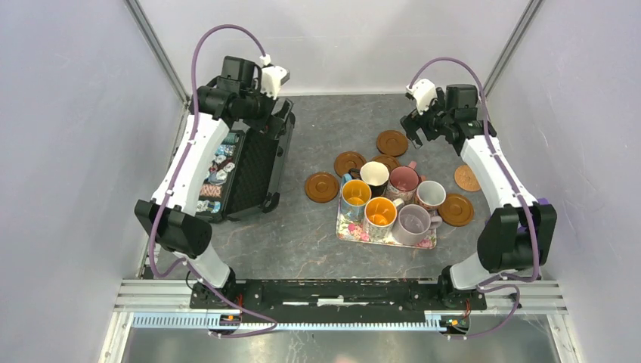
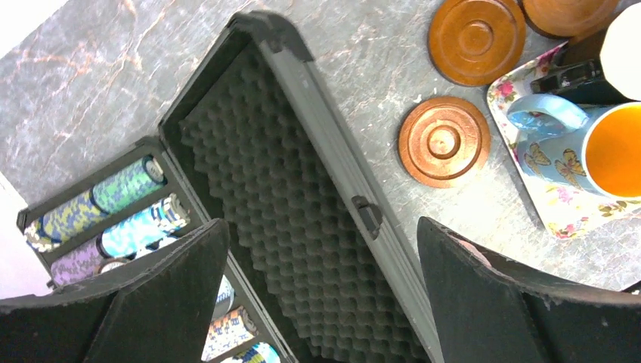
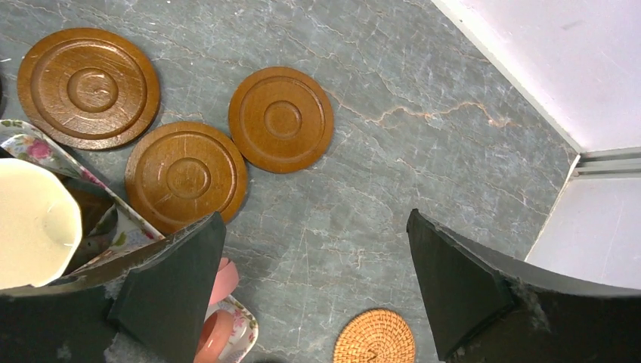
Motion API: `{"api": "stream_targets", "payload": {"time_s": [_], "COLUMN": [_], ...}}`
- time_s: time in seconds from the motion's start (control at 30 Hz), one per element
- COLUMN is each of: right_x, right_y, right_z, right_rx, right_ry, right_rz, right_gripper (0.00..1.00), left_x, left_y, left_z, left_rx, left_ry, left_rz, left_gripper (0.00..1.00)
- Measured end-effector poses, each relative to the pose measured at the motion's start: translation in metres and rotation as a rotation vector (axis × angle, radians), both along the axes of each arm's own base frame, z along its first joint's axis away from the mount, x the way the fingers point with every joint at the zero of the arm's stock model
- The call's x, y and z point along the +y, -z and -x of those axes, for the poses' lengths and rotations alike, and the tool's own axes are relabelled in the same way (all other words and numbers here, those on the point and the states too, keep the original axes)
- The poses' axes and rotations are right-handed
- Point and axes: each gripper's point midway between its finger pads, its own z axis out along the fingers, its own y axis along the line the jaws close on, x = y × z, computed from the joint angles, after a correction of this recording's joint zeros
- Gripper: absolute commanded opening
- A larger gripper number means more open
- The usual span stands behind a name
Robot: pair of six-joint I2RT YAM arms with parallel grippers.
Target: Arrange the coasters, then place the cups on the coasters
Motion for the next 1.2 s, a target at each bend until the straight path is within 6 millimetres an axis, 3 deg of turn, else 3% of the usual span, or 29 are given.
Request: {"api": "stream_targets", "payload": {"time_s": [0.2,0.3,0.5,0.63,0.8,1.03,1.2], "right_x": [-0.001,-0.002,-0.002,0.001,0.008,0.012,0.016], "right_y": [0.026,0.048,0.097,0.125,0.161,0.195,0.199], "right_z": [-0.012,-0.016,-0.017,-0.015,-0.012,-0.002,0.002], "right_rx": [0.062,0.121,0.237,0.299,0.385,0.461,0.459], "right_ry": [-0.012,-0.028,-0.068,-0.105,-0.168,-0.243,-0.320], "right_rz": [0.029,0.053,0.085,0.084,0.076,0.099,0.124], "right_gripper": [0.99,0.91,0.61,0.38,0.18,0.12,0.12], "left_x": [-0.041,-0.065,-0.100,-0.108,-0.111,-0.112,-0.112], "left_y": [0.006,0.017,0.028,0.027,0.034,0.040,0.040], "left_z": [-0.002,0.001,0.008,0.008,0.005,0.003,0.002], "left_rx": [-0.016,-0.001,0.011,0.005,0.016,0.026,0.023], "left_ry": [0.115,0.177,0.260,0.280,0.285,0.283,0.281], "left_rz": [-0.032,-0.037,-0.023,-0.011,-0.009,-0.015,-0.018], "left_gripper": [1.00,1.00,1.00,1.00,1.00,1.00,1.00]}}
